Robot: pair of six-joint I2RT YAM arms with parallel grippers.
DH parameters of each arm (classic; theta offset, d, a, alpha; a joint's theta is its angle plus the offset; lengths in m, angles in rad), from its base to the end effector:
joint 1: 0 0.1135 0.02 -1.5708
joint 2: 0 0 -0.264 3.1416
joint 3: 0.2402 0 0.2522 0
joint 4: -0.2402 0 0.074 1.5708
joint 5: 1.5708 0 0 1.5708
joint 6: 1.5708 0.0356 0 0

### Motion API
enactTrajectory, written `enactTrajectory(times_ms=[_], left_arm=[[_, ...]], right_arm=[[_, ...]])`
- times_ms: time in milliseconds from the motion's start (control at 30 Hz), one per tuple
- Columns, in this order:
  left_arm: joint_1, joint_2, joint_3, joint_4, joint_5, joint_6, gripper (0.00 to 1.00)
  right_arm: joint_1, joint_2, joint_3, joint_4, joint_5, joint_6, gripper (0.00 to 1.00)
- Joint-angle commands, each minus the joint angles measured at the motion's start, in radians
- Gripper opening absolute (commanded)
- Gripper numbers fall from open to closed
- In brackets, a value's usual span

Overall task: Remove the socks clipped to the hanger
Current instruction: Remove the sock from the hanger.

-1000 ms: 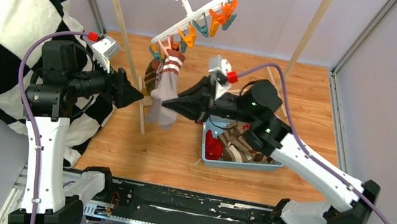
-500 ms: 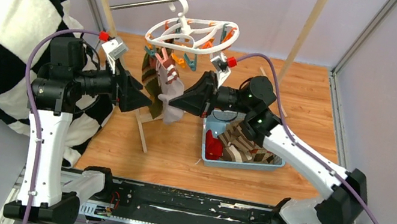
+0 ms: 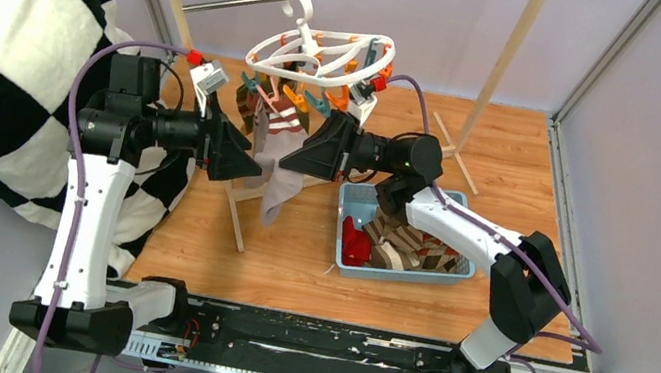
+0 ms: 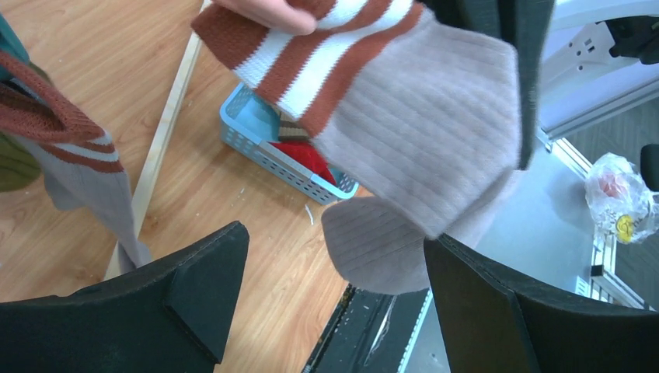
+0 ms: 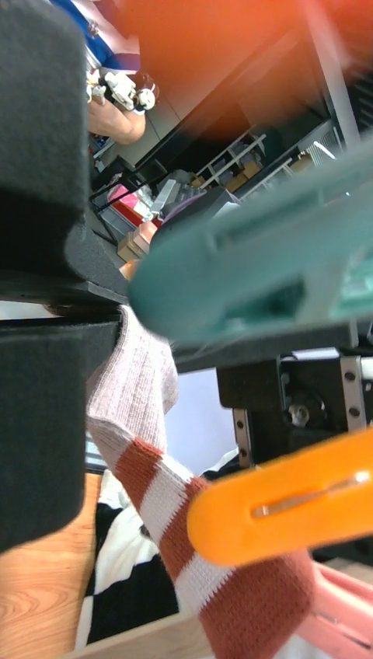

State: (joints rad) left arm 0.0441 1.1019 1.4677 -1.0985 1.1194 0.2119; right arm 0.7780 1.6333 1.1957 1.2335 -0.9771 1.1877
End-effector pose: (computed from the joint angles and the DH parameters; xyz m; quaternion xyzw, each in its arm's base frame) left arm 0.1758 -0.0243 0.4328 0.2801 0.7533 -0.4370 0.4039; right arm 0.2282 0.2663 0.3946 -0.3576 0.4150 0.7786 0.3059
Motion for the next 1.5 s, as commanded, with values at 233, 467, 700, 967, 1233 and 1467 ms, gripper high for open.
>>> enactTrajectory(times_ms=[233, 467, 700, 967, 1233, 1467], left_arm=[[-0.019, 0.017, 0.004, -0.011, 0.168, 0.027, 0.90], [-0.019, -0.054, -0.049, -0.010, 0.216, 0.055, 0.90], [-0.020, -0.035, -0.056, -0.015, 0.182, 0.046, 0.80], [-0.019, -0.031, -0.012, -0.015, 0.200, 0.041, 0.73], [-0.021, -0.072, 0.000, -0.014, 0.095, 0.056, 0.06], [-0.031, -0.105, -0.014, -0.012, 0.014, 0.079, 0.02]], right_arm=[[0.034, -0.005, -0.028, 0.122, 0.002, 0.036, 0.13], [0.041, 0.008, -0.023, 0.130, 0.016, 0.033, 0.15], [0.079, 0.023, -0.004, 0.136, 0.009, 0.040, 0.20], [0.102, 0.061, 0.006, 0.173, 0.025, 0.068, 0.26], [0.093, -0.146, -0.083, -0.277, 0.189, -0.289, 0.54], [0.167, -0.434, -0.095, -0.968, 0.855, -0.771, 0.75]])
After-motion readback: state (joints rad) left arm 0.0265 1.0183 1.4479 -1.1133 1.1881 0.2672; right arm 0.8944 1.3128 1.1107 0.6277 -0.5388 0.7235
